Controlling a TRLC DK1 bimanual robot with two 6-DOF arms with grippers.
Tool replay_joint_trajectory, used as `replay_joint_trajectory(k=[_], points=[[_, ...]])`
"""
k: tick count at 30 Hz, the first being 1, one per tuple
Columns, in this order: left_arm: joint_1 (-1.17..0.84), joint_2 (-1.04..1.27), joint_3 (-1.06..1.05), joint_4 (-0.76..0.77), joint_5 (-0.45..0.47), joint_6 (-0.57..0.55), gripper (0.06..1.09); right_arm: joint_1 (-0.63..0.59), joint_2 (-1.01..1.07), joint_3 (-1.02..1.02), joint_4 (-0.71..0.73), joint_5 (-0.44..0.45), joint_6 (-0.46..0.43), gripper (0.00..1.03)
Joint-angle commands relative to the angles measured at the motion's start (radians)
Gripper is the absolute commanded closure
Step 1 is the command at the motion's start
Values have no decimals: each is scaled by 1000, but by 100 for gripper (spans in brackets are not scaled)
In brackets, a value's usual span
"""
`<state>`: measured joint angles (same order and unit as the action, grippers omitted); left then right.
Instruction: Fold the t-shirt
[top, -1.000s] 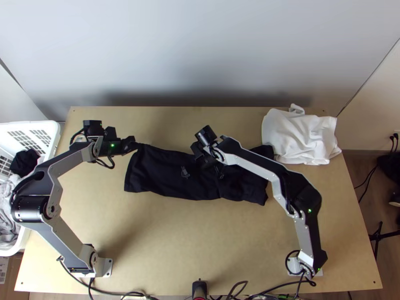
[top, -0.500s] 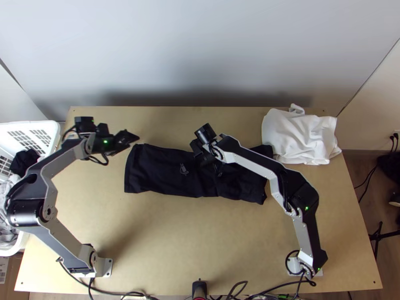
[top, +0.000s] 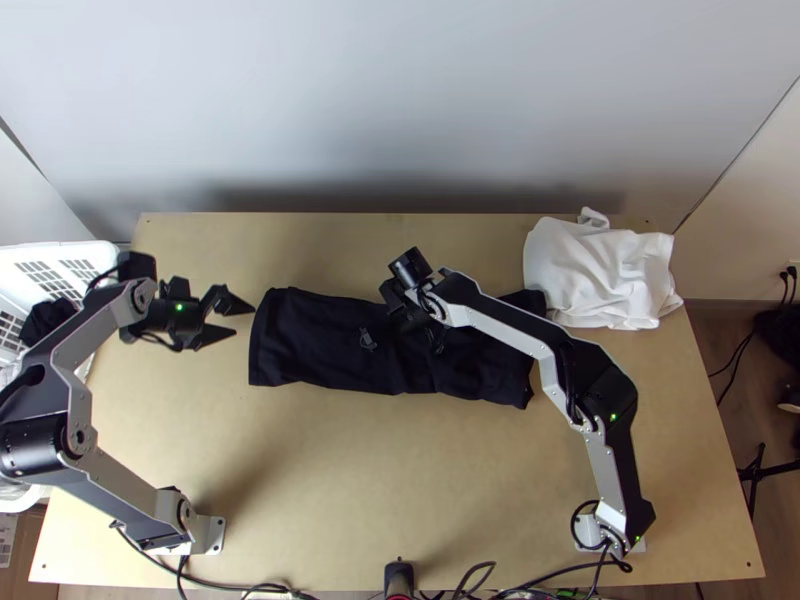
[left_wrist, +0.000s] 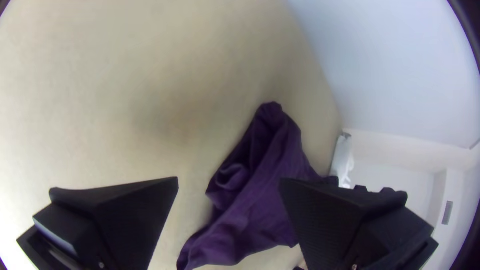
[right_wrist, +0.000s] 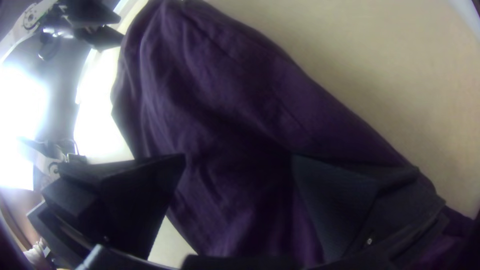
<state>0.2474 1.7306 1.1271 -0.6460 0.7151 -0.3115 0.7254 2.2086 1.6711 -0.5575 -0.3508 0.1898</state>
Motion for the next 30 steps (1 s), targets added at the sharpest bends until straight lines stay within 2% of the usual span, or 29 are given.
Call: replay_joint_trajectory(k=[1, 6, 13, 22, 30], points=[[46, -32, -139, -6, 145, 138, 11, 5, 2, 1, -2, 4, -4, 5], [33, -13, -190, 91, 167, 157, 11, 5, 0, -1, -2, 4, -7, 5], [-28, 17, -156, 138, 204, 152, 11, 8, 0, -1, -2, 6, -10, 5], [-137, 96, -93, 223, 225, 78, 11, 8, -6, -13, -2, 7, -12, 5], [-145, 113, -41, 209, 216, 77, 11, 5, -10, -19, -2, 6, -13, 5]])
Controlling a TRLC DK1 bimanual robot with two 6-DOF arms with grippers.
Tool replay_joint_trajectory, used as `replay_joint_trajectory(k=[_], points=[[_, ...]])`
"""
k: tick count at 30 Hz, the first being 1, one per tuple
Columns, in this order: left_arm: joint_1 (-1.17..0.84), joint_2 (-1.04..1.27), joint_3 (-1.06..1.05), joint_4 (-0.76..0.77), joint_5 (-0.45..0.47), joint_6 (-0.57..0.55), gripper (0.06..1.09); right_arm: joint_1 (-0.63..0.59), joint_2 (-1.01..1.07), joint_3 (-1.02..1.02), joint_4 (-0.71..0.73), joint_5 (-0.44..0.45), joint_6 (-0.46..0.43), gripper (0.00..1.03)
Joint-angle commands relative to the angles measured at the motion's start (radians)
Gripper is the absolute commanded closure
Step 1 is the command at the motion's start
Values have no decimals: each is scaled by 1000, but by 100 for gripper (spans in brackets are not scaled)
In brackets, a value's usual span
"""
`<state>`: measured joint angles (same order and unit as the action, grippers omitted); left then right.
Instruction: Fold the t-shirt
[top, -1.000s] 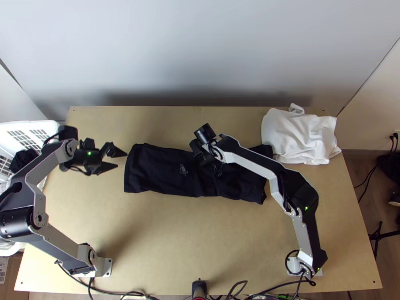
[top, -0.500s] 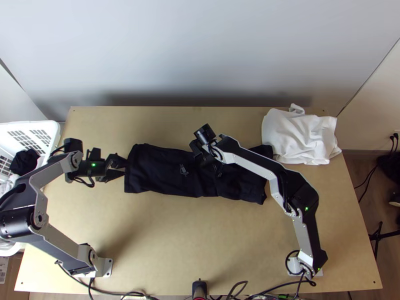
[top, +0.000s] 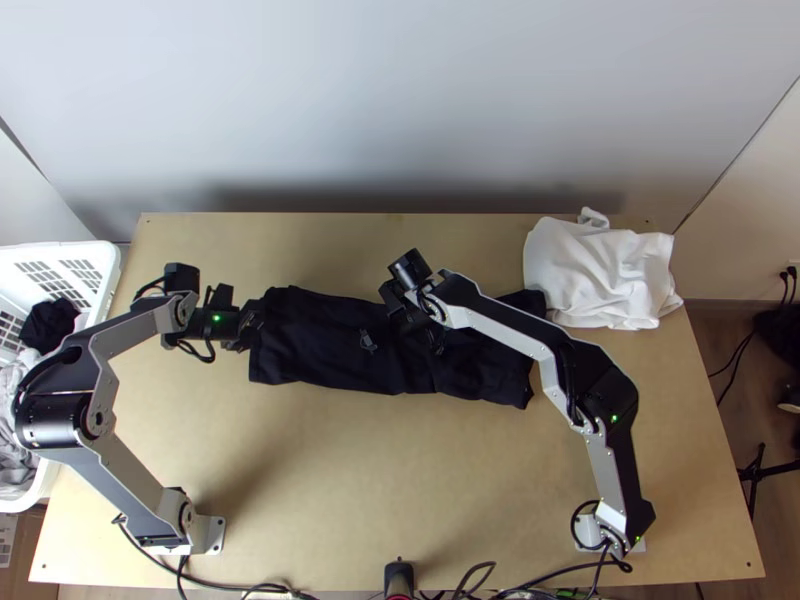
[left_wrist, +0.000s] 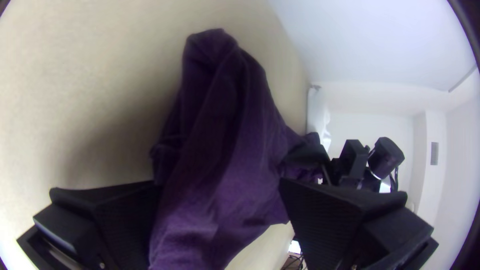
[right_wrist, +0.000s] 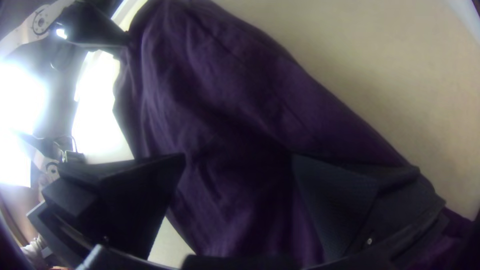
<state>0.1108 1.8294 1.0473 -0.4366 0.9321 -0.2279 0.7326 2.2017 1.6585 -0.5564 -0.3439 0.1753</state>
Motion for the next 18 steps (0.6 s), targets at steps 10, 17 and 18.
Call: replay_joint_trajectory(k=[10, 17, 18], points=[[96, -22, 62, -157, -88, 179, 11, -2, -3, -5, -4, -1, 0, 5], [20, 7, 33, -146, -190, 237, 11, 1, -3, -5, -4, -1, -2, 5], [6, 10, 31, -136, -190, 236, 11, 1, -3, -5, -4, -1, 0, 5]])
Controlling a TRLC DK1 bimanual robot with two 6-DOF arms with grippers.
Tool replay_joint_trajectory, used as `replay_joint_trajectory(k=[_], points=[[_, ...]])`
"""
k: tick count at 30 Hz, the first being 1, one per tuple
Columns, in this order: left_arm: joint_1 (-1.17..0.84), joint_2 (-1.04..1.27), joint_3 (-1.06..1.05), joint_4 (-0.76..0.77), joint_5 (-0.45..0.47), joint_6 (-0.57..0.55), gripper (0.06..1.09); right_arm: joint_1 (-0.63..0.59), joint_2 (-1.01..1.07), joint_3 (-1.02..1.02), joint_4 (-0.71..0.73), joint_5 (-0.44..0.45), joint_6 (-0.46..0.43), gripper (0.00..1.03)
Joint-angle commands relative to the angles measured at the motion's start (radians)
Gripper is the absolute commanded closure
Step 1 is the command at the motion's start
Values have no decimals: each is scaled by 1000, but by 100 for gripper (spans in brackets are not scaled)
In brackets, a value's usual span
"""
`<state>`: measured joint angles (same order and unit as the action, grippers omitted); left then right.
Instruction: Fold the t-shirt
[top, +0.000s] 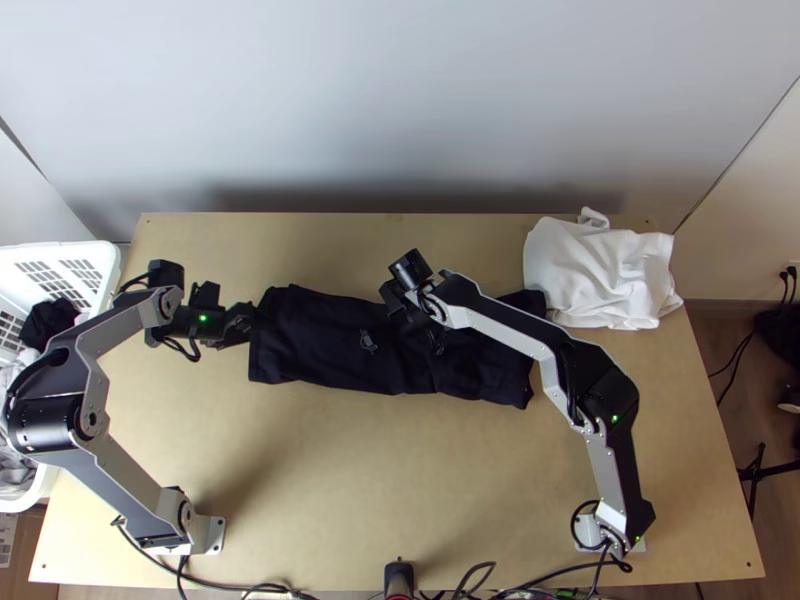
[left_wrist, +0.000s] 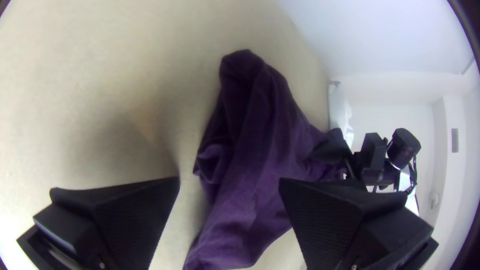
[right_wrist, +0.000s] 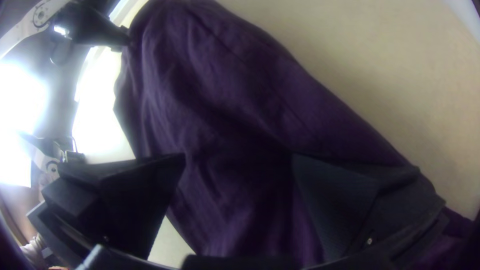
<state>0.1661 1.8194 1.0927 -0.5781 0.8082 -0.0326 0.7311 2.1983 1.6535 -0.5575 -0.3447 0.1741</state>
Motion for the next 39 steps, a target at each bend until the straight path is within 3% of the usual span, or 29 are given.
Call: replay_joint_trajectory(k=[1, 7, 9, 11, 13, 15, 16, 26, 33, 39], points=[[-65, 24, -19, 18, -66, 37, 11, 2, -2, 0, -2, 0, 1, 5], [-137, 63, 13, 64, -60, -20, 13, 2, 0, 2, -2, 0, 1, 5], [-149, 64, 22, 86, -49, -44, 27, 2, 0, 0, -2, 0, 1, 5], [-162, 58, 27, 123, -40, -87, 52, 2, 0, 0, -2, 0, 1, 5], [-166, 57, 29, 182, -33, -147, 67, 2, 0, 0, -2, 0, 1, 5], [-162, 54, 27, 208, -27, -194, 100, 2, 0, 0, -2, 0, 1, 5], [-157, 54, 26, 221, -27, -230, 105, 1, 0, 0, -2, 0, 1, 5], [-148, -108, 30, 208, -21, -290, 105, -2, -2, 0, -1, 0, 4, 5], [-152, -243, 82, 198, 39, -365, 105, -4, -6, 0, 7, 0, 5, 5], [-162, -258, 76, 207, 66, -420, 105, -29, -149, -46, 73, 18, -1, 5]])
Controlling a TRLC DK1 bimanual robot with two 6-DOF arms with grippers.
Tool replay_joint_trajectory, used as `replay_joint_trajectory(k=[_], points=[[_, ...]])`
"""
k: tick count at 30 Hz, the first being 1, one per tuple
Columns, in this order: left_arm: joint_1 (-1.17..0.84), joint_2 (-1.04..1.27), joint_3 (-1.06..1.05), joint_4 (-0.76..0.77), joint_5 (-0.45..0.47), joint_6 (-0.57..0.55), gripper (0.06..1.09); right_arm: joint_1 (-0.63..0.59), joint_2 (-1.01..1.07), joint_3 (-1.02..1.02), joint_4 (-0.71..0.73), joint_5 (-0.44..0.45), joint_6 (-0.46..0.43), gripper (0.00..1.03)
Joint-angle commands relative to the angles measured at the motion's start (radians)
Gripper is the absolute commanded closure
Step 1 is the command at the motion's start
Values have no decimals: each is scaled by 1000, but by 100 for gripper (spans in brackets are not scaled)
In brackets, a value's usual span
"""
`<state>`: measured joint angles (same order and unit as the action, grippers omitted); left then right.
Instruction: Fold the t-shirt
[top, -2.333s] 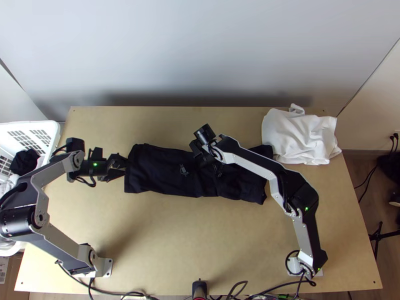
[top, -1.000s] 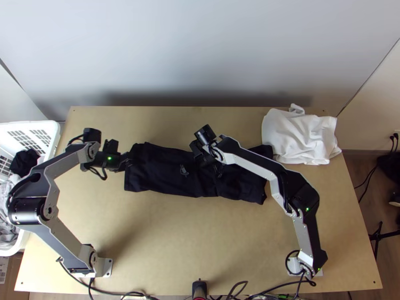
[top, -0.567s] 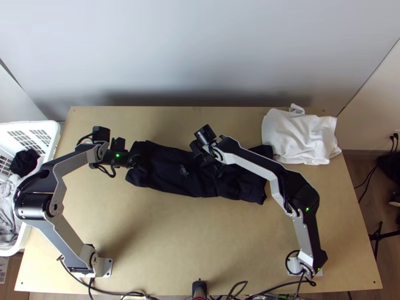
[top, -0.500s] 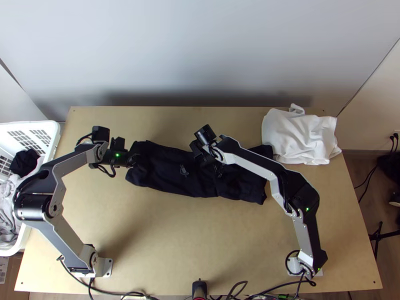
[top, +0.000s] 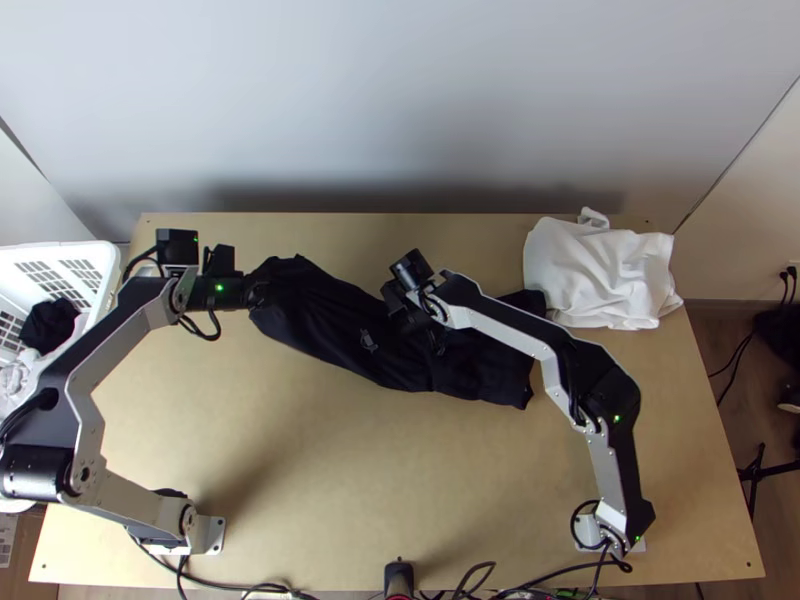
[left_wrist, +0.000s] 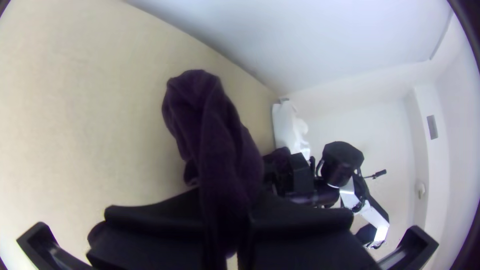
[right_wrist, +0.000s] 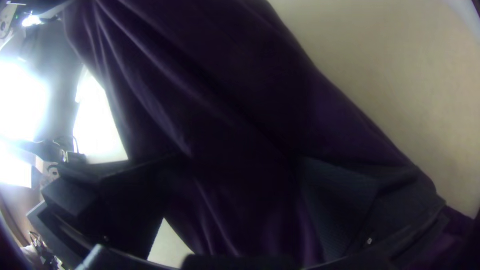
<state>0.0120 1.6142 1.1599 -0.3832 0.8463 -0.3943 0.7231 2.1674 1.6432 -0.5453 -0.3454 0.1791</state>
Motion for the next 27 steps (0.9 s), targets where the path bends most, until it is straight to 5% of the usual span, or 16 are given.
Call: replay_joint_trajectory(k=[1, 15, 27], points=[[-14, -60, 4, 15, 28, -61, 105, -24, -152, -46, 71, 40, -13, 5], [-29, -76, -22, 37, 28, -55, 105, -257, -486, -200, 81, 86, -61, 5], [164, -36, -104, -20, 17, 133, 105, -301, -590, -326, 81, 86, -73, 5]])
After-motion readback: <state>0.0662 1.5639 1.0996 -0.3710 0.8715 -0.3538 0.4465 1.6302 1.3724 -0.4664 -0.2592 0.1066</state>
